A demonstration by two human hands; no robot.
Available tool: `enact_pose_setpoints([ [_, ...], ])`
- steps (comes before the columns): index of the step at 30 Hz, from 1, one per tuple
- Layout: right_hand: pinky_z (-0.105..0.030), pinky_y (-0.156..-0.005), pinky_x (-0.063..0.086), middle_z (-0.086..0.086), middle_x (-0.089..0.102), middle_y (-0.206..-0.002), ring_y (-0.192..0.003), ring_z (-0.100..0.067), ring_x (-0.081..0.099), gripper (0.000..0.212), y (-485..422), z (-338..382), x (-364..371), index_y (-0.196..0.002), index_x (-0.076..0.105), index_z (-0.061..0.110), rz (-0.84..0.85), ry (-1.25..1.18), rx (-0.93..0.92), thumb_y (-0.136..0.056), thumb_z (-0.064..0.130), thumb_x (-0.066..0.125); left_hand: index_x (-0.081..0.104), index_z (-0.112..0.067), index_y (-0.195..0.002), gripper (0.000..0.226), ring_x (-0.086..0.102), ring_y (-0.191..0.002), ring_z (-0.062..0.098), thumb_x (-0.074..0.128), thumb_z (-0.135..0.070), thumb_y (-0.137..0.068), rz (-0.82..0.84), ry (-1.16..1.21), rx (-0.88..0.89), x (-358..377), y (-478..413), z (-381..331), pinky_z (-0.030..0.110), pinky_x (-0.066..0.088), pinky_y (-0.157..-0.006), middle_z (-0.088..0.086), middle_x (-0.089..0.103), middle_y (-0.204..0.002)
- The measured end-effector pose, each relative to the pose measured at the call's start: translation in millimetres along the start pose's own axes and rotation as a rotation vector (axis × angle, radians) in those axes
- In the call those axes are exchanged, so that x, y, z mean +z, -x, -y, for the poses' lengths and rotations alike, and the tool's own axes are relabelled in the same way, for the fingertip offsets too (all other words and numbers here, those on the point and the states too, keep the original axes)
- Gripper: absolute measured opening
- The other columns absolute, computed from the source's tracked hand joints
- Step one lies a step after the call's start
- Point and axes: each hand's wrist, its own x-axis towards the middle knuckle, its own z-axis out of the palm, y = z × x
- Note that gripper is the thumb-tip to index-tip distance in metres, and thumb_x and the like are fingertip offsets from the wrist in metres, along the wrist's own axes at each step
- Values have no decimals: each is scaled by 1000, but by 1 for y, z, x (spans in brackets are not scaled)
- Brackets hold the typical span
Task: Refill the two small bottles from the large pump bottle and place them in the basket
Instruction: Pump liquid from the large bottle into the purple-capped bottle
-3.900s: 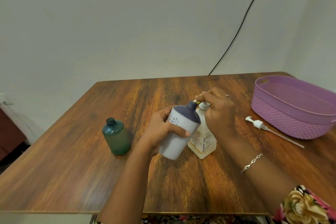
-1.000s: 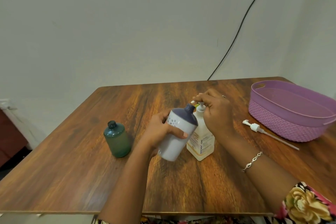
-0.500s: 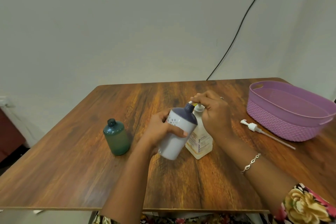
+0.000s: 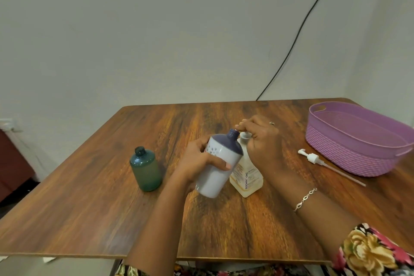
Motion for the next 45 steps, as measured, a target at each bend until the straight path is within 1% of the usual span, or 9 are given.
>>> enact_pose_setpoints([
  [7,-8,-64,38,-12,65,-80,-77,-18,58,29,-9,0,-6,-85,72,0,1,-72,109,-75,-16,51,63,-24,-98,45,63,-83,19,73,4,-65,8,-3,0,1,1,-1,23,52,-54,4,66,-97],
  [13,-25,-60,47,-12,66,-77,-73,-24,61,26,-7,0,-5,-80,72,-1,-19,-19,44,-74,-15,51,62,-18,-110,53,63,-93,29,76,1,-62,-3,-10,6,-1,-3,0,37,56,-68,9,66,-104],
  [17,-37,-54,51,-13,64,-74,-67,-27,59,27,-2,1,0,-76,70,-2,10,-1,32,-74,-7,44,63,-22,-103,50,64,-88,25,76,3,-61,-5,-13,6,-1,-3,1,34,56,-65,6,67,-100],
  [21,-28,-65,49,-12,66,-80,-76,-25,62,29,0,7,-4,-82,72,-1,8,-48,35,-74,-12,46,62,-19,-107,55,63,-91,27,77,-3,-55,-1,-20,2,-2,0,-2,36,55,-68,8,66,-103],
  [25,-37,-61,51,-11,65,-79,-73,-26,60,30,-11,11,-3,-81,72,1,34,-42,79,-75,-17,48,62,-23,-106,60,64,-88,24,72,-13,-47,0,-7,3,-4,2,-6,31,56,-64,6,66,-103],
  [31,-30,-56,50,-14,65,-76,-70,-26,61,25,-7,0,-4,-78,71,-1,-34,-14,52,-74,-17,51,60,-16,-113,60,61,-97,31,78,-5,-57,-20,-41,-12,-4,-4,1,44,54,-76,10,64,-108],
  [36,-37,-55,53,-15,64,-73,-68,-29,61,27,-4,-8,-1,-74,70,-3,-12,-22,51,-73,-9,44,63,-24,-101,53,64,-86,21,77,-5,-53,-7,-7,-22,1,-3,4,30,55,-60,2,67,-97],
  [42,-16,-62,43,-12,66,-81,-75,-19,59,27,-6,-4,-6,-86,72,1,-12,-100,101,-77,-11,50,63,-19,-106,62,63,-86,21,73,-11,-46,-8,12,-6,2,0,1,29,54,-61,5,67,-100],
  [45,-15,-62,42,-11,66,-81,-75,-18,58,26,-10,-2,-9,-85,72,1,-18,-104,107,-78,-3,47,62,-22,-102,59,63,-84,19,72,-11,-46,4,15,-6,3,0,-1,27,53,-59,3,66,-98],
])
